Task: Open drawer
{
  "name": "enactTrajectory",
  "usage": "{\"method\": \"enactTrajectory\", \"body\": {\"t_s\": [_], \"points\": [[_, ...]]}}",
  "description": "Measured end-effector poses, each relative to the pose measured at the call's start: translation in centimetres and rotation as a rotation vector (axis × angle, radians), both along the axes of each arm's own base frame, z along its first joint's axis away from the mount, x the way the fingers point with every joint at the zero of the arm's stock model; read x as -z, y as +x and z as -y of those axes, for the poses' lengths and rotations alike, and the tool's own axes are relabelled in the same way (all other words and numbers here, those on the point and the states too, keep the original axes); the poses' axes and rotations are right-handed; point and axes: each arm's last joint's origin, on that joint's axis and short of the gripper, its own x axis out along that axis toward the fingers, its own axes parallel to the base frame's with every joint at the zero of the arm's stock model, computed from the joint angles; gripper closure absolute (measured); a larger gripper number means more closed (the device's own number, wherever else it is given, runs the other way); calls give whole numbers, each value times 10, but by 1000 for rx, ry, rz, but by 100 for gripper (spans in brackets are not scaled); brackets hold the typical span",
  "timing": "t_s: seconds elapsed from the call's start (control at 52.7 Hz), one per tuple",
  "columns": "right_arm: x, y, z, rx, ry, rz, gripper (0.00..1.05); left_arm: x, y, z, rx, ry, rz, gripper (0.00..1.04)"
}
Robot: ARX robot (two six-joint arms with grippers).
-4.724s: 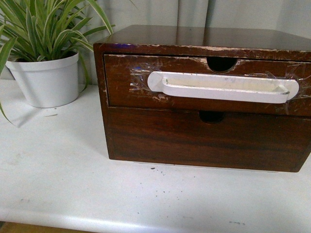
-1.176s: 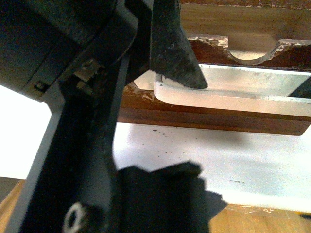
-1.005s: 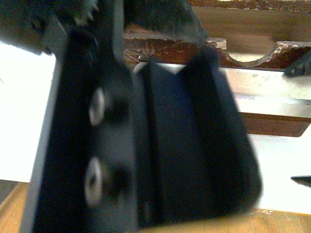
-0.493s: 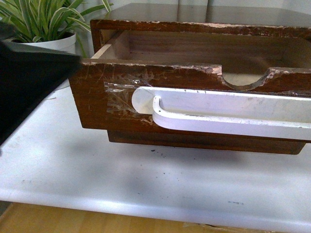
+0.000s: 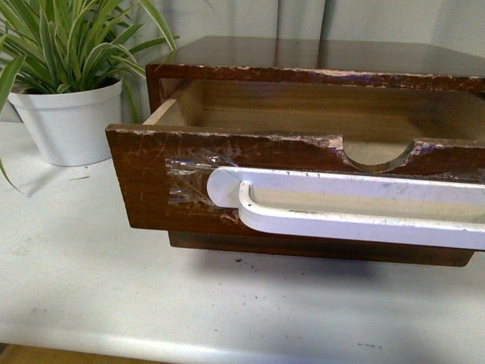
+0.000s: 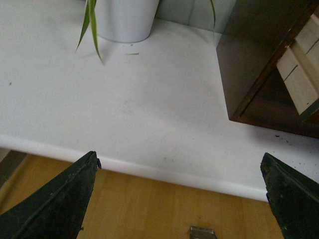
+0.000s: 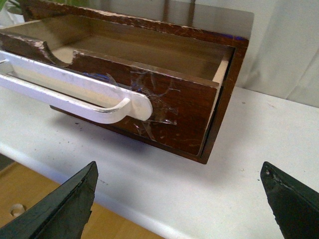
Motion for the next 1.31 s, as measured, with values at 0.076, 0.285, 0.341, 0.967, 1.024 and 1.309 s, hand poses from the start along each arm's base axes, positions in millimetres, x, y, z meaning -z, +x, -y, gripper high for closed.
{"method": "enactTrajectory", "body": {"t_s": [0.076,0.285,0.341,0.967,1.024,1.309], "points": [[3,0,1,10,29,-6,9,4,-7,-2,-43,-20,8,6],[3,0,1,19,61,-12,9,3,-10,-3,-55,-50,37,6],[3,0,1,94,60,22,13,5,-11,-3,-7,-28,105,13],[16,0,-12,352,85,97,104,8,-15,-15,50,130,239,101],[16,0,-12,352,85,97,104,8,-15,-15,51,131,239,101],[16,0,-12,352,85,97,80,8,-15,-15,50,131,239,80]]}}
